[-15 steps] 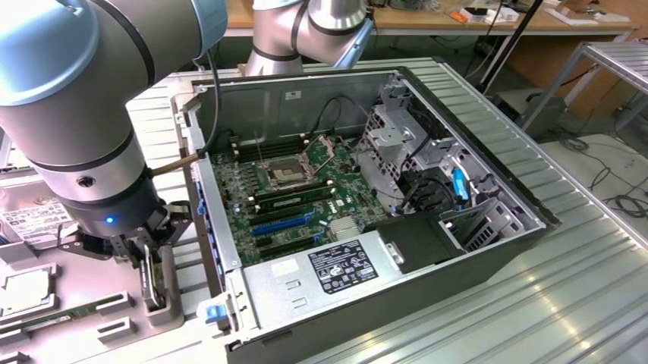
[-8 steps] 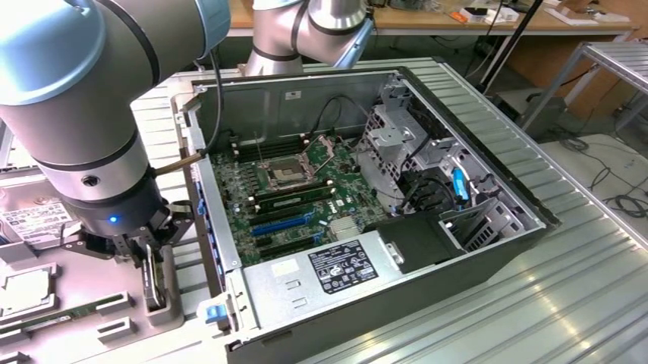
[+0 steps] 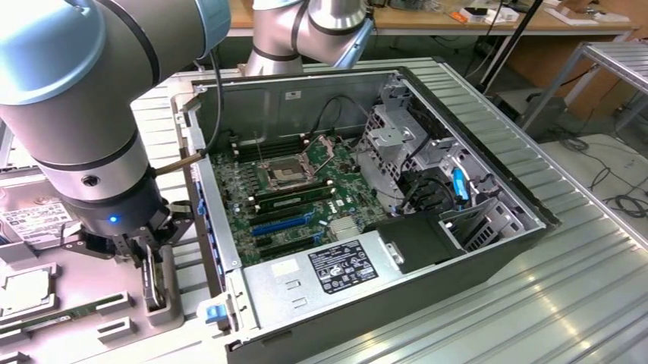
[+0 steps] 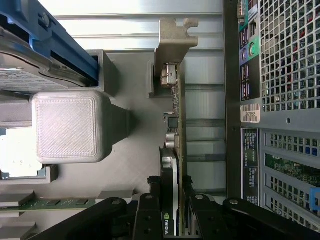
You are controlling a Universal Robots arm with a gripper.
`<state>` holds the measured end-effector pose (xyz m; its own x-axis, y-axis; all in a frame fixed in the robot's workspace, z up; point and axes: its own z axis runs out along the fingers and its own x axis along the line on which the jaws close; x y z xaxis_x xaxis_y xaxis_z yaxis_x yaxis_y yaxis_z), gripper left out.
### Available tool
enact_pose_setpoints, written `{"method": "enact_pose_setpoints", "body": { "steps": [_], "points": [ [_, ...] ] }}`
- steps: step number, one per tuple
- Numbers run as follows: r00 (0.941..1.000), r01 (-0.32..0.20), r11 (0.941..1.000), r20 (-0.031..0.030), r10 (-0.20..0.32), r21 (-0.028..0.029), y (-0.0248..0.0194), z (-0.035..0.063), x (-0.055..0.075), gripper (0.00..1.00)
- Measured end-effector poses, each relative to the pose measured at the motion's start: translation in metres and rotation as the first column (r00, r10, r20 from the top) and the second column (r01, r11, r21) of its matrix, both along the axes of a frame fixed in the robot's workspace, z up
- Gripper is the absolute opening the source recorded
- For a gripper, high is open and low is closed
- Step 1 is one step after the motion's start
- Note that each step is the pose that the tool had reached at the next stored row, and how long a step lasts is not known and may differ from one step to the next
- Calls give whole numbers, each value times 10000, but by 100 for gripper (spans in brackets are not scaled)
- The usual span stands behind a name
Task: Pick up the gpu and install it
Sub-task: 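Pick up the gpu and move the gpu toward the slot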
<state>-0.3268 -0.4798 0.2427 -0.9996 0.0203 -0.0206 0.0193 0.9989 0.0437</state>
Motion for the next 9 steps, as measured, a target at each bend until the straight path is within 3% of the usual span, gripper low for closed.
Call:
{"method": "enact_pose_setpoints", "body": {
  "steps": [9],
  "points": [
    [10000, 0, 10000, 0, 0, 0, 0, 0, 0, 27]
  ]
}}
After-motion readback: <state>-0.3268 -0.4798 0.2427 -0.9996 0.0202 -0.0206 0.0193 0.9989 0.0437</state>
